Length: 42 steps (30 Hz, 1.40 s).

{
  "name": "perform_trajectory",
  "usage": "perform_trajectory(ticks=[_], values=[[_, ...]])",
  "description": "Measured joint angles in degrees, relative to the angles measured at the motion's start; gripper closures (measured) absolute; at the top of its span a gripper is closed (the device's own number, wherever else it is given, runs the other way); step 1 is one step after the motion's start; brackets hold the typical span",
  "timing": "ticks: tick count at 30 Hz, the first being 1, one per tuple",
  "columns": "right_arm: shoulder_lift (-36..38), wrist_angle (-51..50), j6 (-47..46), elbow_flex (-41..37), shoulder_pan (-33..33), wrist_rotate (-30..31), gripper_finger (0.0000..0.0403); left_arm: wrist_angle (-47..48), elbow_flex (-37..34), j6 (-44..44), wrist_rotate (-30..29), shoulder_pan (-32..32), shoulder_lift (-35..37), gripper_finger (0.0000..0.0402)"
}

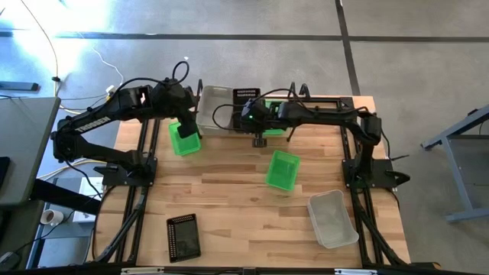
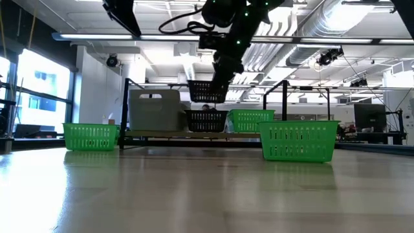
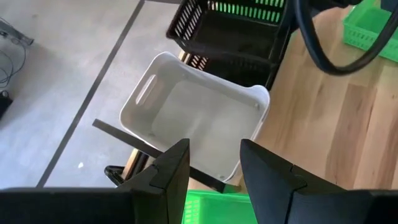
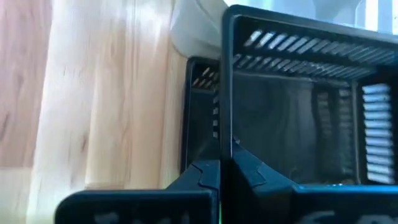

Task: Stack baskets on shelf by color
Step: Stack the right black bin on the black bin on the shelf

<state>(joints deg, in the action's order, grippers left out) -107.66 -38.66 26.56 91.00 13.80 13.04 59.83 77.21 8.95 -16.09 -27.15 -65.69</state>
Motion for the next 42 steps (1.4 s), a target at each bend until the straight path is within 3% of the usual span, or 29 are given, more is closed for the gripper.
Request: perform_trajectory(ticks=[31, 42], values=[[-3.9, 1.4, -2.1, 0.0, 2.3, -4.4, 0.0401, 0.0, 0.0, 0.7, 0.1, -2.5, 0.0, 0.0270], [-3.8, 2.4, -3.4, 0.0, 2.3, -3.5, 0.0315, 0.1, 0.0, 0.7, 0.1, -2.5, 0.0, 0.0270]])
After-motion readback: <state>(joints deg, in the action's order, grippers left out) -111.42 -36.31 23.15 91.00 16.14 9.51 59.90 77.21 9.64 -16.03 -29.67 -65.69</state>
